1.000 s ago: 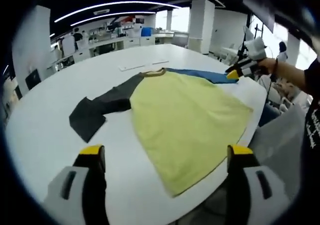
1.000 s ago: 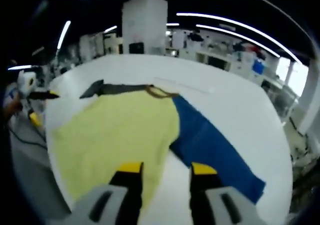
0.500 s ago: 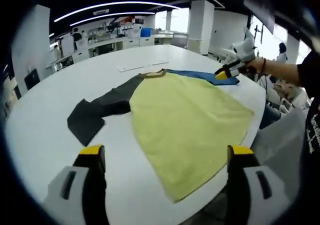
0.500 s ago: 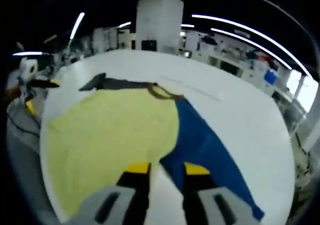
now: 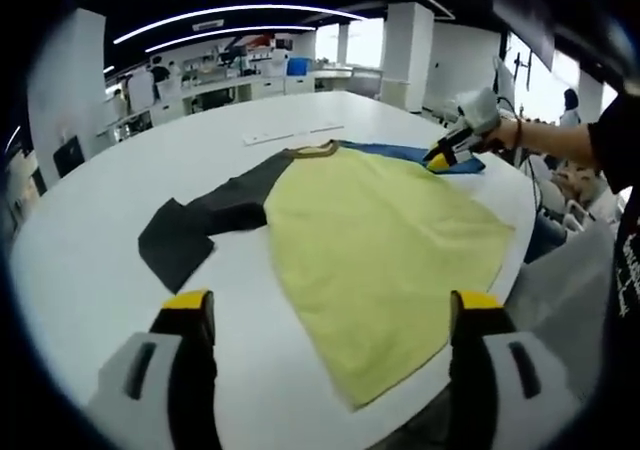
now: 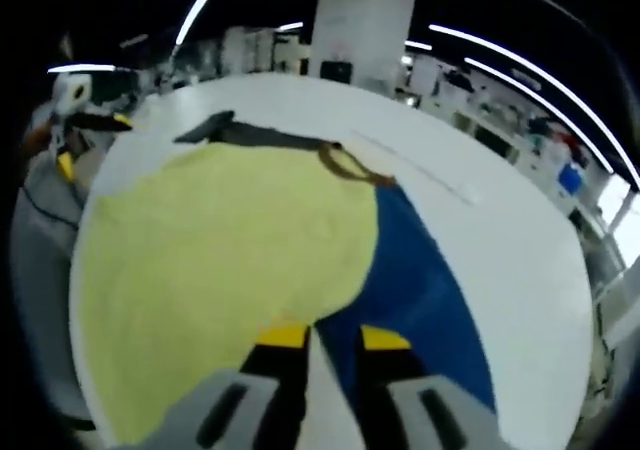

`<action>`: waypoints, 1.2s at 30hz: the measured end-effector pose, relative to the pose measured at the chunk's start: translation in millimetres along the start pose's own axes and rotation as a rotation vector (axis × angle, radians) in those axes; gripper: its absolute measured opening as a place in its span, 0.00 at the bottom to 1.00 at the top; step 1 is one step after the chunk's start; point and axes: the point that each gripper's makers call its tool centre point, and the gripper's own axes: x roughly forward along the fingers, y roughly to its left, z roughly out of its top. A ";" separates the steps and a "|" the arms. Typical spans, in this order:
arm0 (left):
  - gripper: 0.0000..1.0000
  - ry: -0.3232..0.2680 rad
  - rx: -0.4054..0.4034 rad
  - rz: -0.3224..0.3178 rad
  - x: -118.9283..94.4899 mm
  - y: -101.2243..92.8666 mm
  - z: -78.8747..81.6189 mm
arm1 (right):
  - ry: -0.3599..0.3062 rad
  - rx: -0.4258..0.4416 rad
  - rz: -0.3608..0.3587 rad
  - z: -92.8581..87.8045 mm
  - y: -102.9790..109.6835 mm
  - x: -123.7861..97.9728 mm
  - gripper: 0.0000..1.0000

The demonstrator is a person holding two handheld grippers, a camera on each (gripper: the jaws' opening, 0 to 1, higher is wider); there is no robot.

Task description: Fold the garment on the visible template until the final outline fits inside the template.

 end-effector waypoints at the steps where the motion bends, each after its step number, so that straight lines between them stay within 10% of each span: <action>1: 0.95 0.004 -0.001 0.001 0.4 0.4 -0.6 | 0.005 -0.004 0.002 -1.0 0.3 0.4 0.12; 18: 0.93 0.008 -0.026 0.009 0.3 4.4 -5.5 | 0.045 -0.098 0.029 -4.9 9.0 12.3 0.00; 36: 0.92 -0.002 -0.024 0.009 -2.5 3.7 -4.3 | -0.024 0.045 -0.090 3.0 -20.7 -12.7 0.00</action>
